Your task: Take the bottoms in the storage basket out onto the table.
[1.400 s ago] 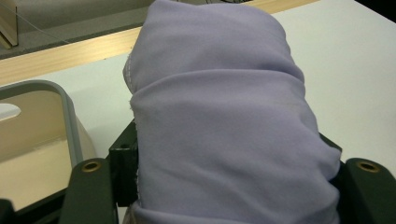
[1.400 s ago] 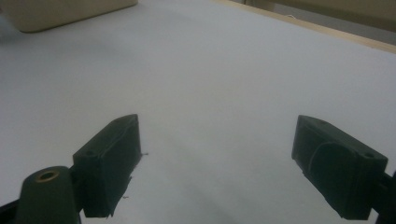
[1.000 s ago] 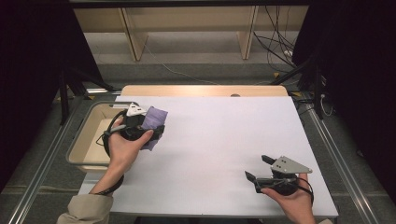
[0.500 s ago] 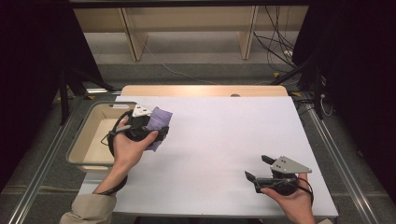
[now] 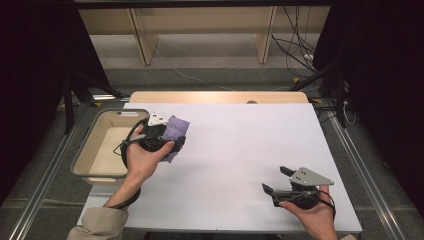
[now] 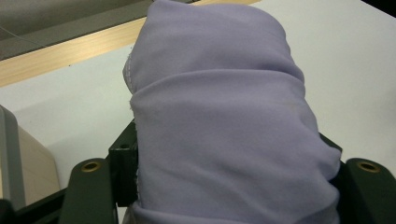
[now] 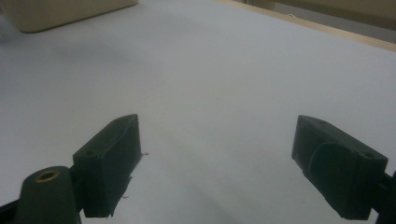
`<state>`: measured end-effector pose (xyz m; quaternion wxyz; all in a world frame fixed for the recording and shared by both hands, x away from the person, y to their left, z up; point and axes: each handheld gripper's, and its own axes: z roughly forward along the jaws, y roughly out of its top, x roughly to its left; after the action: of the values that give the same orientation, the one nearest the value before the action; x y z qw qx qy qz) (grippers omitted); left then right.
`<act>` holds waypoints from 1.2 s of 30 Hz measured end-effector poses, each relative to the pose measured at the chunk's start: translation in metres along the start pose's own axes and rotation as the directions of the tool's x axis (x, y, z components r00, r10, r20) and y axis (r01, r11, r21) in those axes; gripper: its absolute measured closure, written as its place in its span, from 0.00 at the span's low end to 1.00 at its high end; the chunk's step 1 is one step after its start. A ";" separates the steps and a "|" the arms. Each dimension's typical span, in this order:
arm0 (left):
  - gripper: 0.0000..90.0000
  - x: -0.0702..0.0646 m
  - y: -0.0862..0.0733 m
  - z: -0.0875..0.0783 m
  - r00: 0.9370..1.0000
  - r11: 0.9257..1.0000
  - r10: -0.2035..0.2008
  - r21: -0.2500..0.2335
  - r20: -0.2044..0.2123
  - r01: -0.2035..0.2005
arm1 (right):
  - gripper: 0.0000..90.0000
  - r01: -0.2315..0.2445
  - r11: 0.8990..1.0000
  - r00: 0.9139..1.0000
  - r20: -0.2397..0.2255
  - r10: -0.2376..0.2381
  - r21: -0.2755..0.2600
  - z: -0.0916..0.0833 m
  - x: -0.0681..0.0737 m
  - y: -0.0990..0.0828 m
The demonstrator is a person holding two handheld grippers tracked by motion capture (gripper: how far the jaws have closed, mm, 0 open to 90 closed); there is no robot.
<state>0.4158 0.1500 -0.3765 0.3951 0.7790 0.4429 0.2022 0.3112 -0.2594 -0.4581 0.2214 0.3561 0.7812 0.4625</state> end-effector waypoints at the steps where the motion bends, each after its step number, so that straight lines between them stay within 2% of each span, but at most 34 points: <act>1: 0.37 -0.001 0.000 0.001 1.000 1.000 0.000 0.000 -0.001 0.000 | 0.18 -0.001 1.000 1.000 0.000 0.001 0.001 0.000 0.000 0.000; 36: 0.36 -0.028 0.004 0.022 0.998 0.998 0.056 0.024 0.039 -0.057 | 0.18 -0.001 1.000 1.000 0.000 0.001 0.001 0.000 0.000 0.000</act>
<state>0.4178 0.1154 -0.3853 0.3880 0.7998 0.4154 0.1928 0.3112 -0.2596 -0.4579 0.2211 0.3566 0.7813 0.4622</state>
